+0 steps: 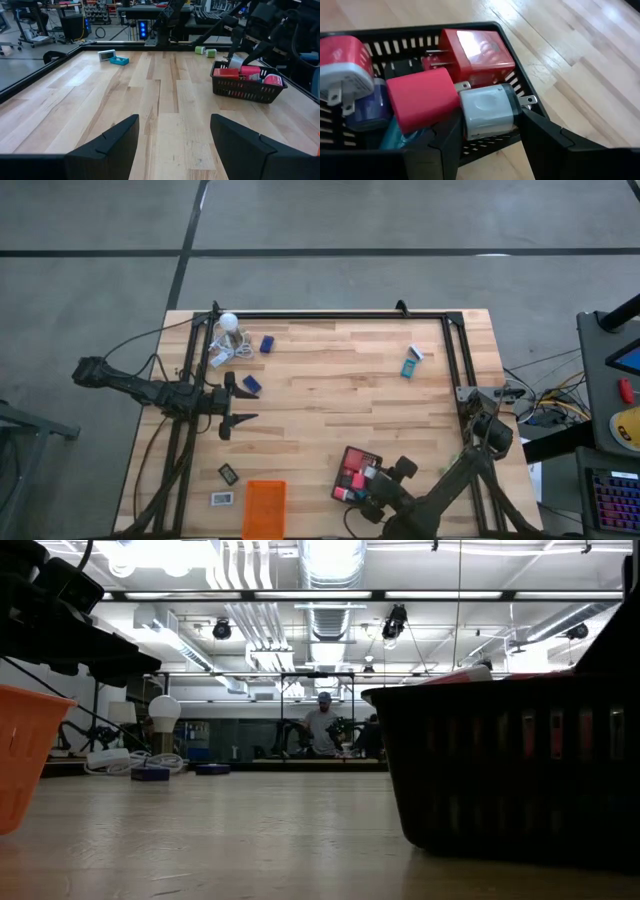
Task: Pick & Place Office items
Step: Put the white charger adapter into the black bin
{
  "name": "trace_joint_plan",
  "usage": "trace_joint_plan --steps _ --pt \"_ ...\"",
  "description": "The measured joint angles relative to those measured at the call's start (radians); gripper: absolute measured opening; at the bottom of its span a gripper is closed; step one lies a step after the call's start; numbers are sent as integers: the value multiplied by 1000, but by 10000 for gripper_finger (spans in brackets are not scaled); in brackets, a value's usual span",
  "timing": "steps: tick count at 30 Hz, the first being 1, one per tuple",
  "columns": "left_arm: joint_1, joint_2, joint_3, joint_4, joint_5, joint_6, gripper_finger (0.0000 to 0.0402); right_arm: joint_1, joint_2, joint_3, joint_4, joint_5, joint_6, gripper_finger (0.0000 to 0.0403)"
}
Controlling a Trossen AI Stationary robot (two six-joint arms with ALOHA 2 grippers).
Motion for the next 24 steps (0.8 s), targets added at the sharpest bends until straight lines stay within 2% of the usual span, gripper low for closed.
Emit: trace_joint_plan --steps 8,24 --pt "0 0 0 0 0 0 252 -10 0 -8 12 -66 -1 173" --pt "0 0 0 0 0 0 252 -16 0 -13 28 -69 -11 173"
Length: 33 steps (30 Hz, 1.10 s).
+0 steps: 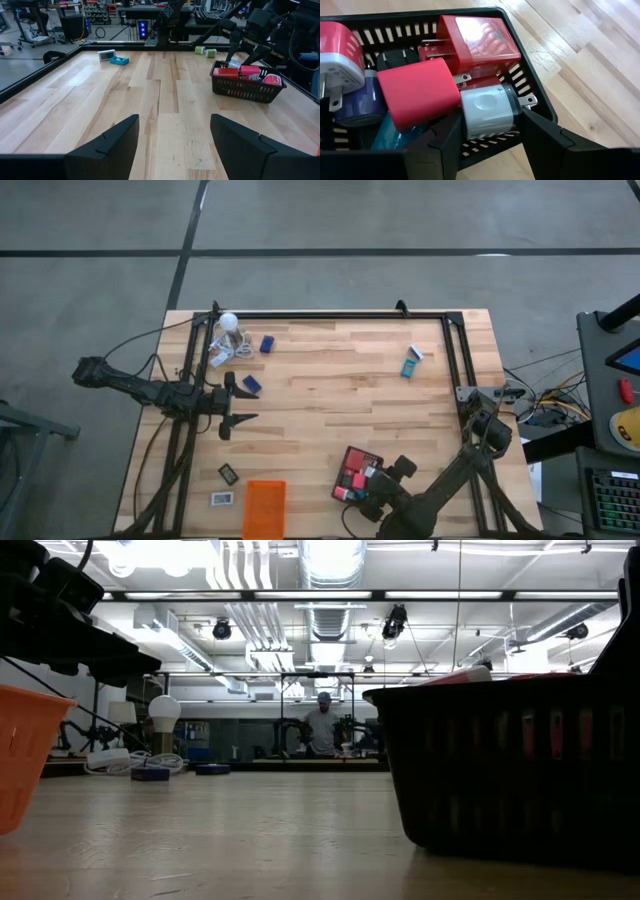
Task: Pick & Place Office items
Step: Put the white charger adapter into the black bin
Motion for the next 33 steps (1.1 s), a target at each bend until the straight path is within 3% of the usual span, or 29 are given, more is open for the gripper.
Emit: trace_joint_plan --steps 16,33 --pt "0 0 0 0 0 0 252 -1 0 0 1 0 0 175" --pt "0 0 0 0 0 0 253 -6 0 0 0 0 4 263"
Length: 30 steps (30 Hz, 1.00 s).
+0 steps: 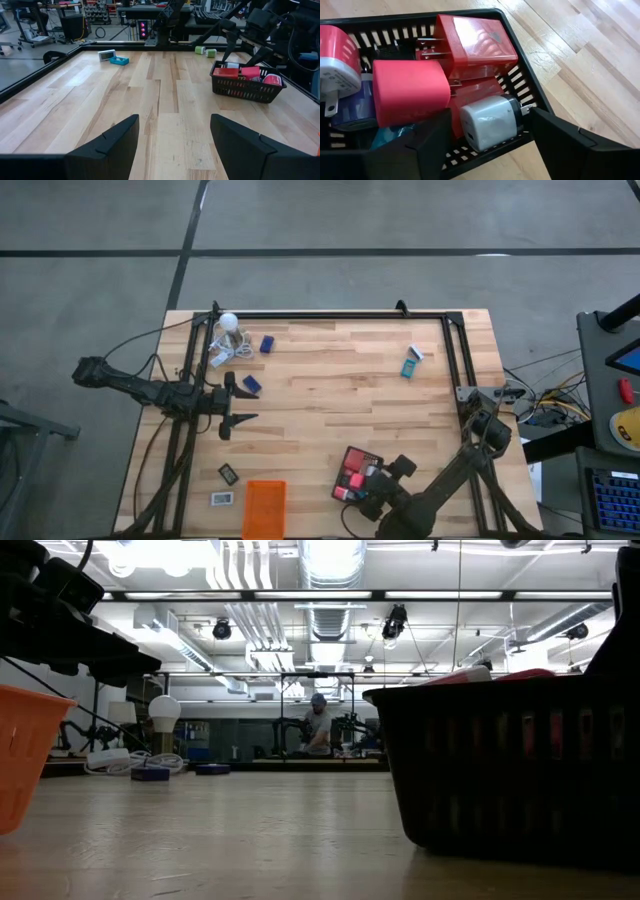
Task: Pick & Place Office items
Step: Put the white charger adapter into the black bin, then put the left green charger adapter into the black bin
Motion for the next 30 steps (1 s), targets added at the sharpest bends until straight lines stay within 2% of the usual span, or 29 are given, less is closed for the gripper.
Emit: trace_joint_plan --steps 6,19,24,30 --pt "0 0 0 0 0 0 253 0 0 0 2 0 0 264" --pt "0 0 0 0 0 0 253 0 -1 15 -11 0 -31 241" --pt "0 0 0 0 0 0 252 1 -7 72 -48 59 -32 238" --pt "0 0 0 0 0 0 252 1 -8 189 -183 97 -31 237"
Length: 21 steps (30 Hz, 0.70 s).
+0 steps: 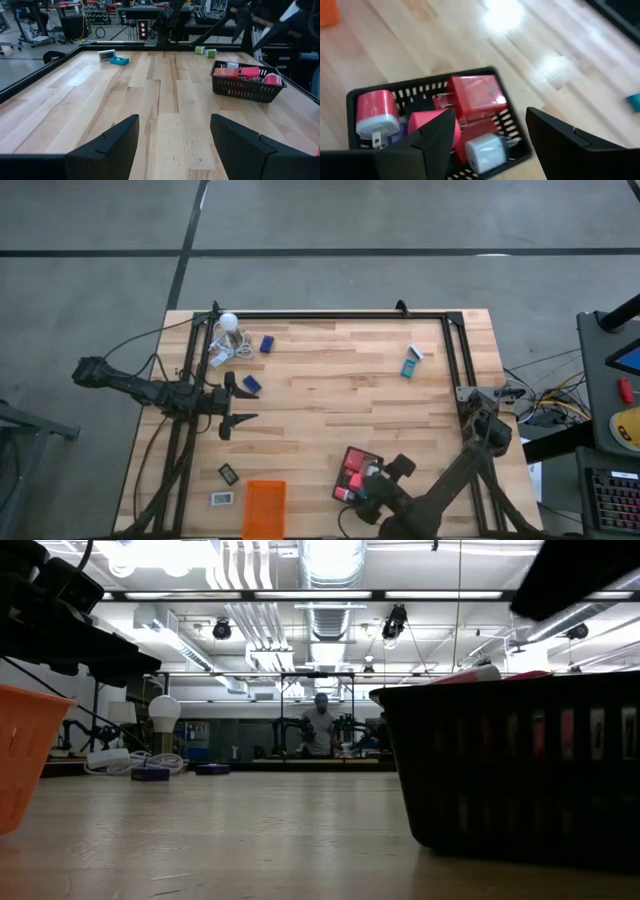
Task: Pick & Place Office items
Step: Put the left green charger adapter into the black bin
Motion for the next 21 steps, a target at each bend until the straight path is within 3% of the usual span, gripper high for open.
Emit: trace_joint_plan --steps 4,11,21 --pt "0 0 0 0 0 0 252 0 -2 100 -139 -62 9 237" --pt "0 0 0 0 0 0 252 -34 -37 226 -168 -378 87 237" --pt "0 1 0 0 0 0 252 -55 -155 142 -170 -618 224 237"
